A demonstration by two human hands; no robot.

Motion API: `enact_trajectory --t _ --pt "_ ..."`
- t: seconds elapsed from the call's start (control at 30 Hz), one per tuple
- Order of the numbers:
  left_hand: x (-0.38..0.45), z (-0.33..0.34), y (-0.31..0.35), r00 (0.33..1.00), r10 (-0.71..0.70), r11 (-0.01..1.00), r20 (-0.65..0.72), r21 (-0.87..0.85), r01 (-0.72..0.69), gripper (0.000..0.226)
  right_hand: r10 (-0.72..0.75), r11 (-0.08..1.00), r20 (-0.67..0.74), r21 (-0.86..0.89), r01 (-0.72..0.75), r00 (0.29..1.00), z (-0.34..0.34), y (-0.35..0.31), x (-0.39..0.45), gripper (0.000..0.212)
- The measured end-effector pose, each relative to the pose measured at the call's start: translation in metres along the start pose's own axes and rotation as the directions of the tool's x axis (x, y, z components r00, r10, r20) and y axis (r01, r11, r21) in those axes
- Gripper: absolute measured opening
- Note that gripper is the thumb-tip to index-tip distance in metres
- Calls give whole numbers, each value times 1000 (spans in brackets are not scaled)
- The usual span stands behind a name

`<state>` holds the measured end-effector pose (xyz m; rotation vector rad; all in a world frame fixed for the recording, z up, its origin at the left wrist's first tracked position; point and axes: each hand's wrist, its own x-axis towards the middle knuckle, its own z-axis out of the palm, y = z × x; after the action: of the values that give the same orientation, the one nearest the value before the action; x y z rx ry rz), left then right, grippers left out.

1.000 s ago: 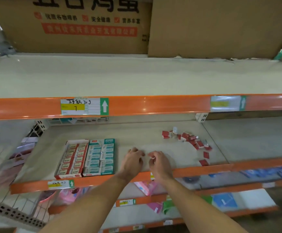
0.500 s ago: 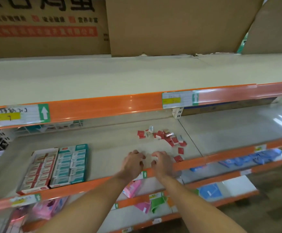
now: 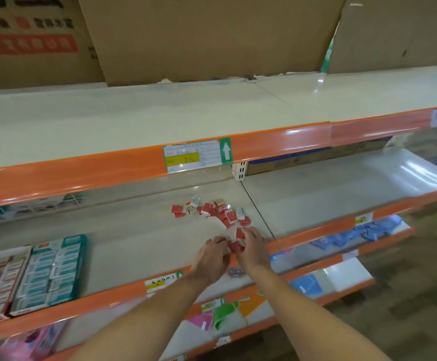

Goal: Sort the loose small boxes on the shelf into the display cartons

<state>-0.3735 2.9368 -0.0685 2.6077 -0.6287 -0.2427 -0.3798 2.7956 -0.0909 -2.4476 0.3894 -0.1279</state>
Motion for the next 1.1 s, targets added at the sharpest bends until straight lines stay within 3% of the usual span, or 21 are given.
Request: enact_trajectory --t 0.23,0.33,0.57,0.83,1.0,1.1 --pt "15 12 23 995 -81 991 -53 -108 75 35 -42 998 88 55 37 995 -10 14 18 52" --pt "18 11 23 986 -159 976 -45 -160 150 35 -61 997 138 57 53 989 -13 15 22 65" --pt "25 9 19 955 -295 933 20 -209 292 21 -143 987 283 -24 156 948 -17 15 31 61" --pt "29 7 22 929 -370 896 -8 -269 355 21 -99 991 489 130 40 867 -20 10 45 55" --pt "29 7 7 948 -317 920 4 -243 309 31 -55 992 475 127 -6 879 -20 6 44 73" --pt "23 5 -1 951 -308 923 -39 -253 289 35 2 993 429 102 -51 903 -18 2 43 72"
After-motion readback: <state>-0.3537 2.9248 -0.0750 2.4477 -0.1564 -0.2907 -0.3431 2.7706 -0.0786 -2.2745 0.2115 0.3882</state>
